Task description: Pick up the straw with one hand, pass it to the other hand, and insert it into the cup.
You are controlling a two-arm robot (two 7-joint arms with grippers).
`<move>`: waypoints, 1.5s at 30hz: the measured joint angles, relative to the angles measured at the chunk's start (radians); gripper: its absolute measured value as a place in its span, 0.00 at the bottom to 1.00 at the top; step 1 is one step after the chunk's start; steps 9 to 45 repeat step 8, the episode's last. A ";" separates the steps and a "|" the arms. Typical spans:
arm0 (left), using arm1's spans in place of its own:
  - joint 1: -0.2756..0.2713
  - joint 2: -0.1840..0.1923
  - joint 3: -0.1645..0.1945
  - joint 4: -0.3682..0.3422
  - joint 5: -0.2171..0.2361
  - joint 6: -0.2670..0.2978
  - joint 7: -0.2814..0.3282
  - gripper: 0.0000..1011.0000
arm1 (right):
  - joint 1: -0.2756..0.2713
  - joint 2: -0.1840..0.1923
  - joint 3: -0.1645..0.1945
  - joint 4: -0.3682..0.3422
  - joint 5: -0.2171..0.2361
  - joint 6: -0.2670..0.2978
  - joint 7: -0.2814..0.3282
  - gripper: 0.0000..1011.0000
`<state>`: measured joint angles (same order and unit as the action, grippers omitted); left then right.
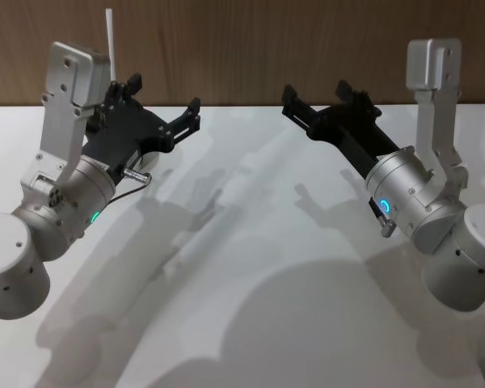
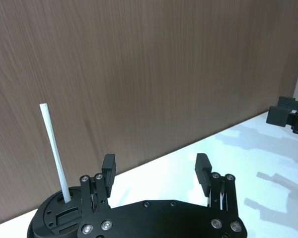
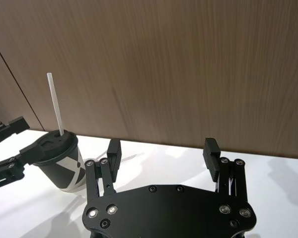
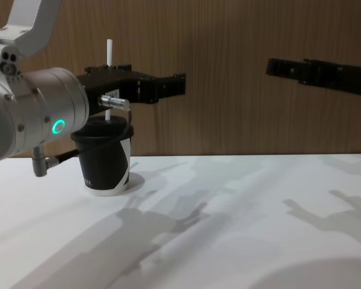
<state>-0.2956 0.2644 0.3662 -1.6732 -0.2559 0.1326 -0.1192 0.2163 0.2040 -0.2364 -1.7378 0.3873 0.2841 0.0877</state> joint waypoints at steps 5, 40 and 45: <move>0.002 0.000 -0.001 -0.004 -0.003 0.005 -0.003 0.99 | 0.002 0.001 -0.001 0.002 -0.003 -0.006 0.000 0.99; 0.003 0.001 -0.001 -0.005 -0.004 0.006 -0.005 0.99 | 0.002 0.001 -0.001 0.003 -0.004 -0.007 0.001 0.99; 0.003 0.001 -0.001 -0.005 -0.004 0.006 -0.005 0.99 | 0.002 0.001 -0.001 0.003 -0.004 -0.007 0.001 0.99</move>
